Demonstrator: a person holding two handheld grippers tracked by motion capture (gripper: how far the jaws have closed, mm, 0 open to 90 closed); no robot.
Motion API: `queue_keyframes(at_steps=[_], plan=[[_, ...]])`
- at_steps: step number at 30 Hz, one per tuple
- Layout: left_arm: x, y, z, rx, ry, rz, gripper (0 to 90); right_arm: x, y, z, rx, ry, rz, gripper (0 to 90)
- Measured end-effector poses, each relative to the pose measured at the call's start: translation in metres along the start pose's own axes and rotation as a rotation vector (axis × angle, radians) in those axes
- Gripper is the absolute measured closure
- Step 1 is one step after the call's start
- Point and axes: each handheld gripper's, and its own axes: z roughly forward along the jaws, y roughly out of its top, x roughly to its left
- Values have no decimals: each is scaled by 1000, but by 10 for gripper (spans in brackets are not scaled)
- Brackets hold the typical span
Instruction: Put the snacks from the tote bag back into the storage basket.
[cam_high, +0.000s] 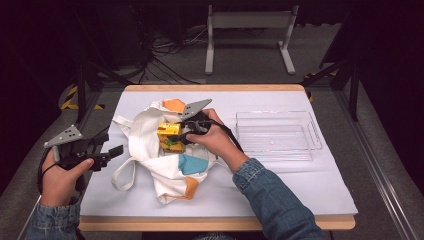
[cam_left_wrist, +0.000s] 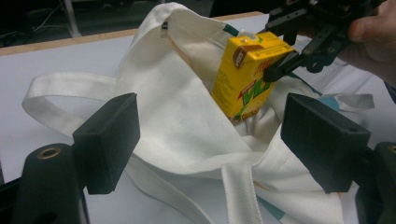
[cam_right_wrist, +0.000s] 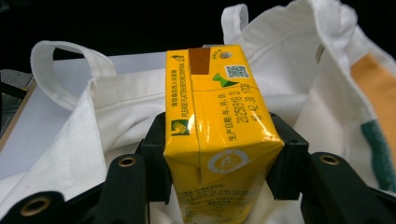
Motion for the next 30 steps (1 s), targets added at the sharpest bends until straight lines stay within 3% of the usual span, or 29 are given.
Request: queue_keyframes(at_steps=[10, 20, 30], plan=[[0, 1, 2, 1, -5, 2, 206, 0, 18, -38, -75, -4, -20, 513], [0, 2, 5, 5, -9, 3, 206, 1, 25, -69, -147, 5, -25, 512], [0, 4, 9, 6, -18, 6, 204, 0, 24, -96, -162, 2, -37, 512]])
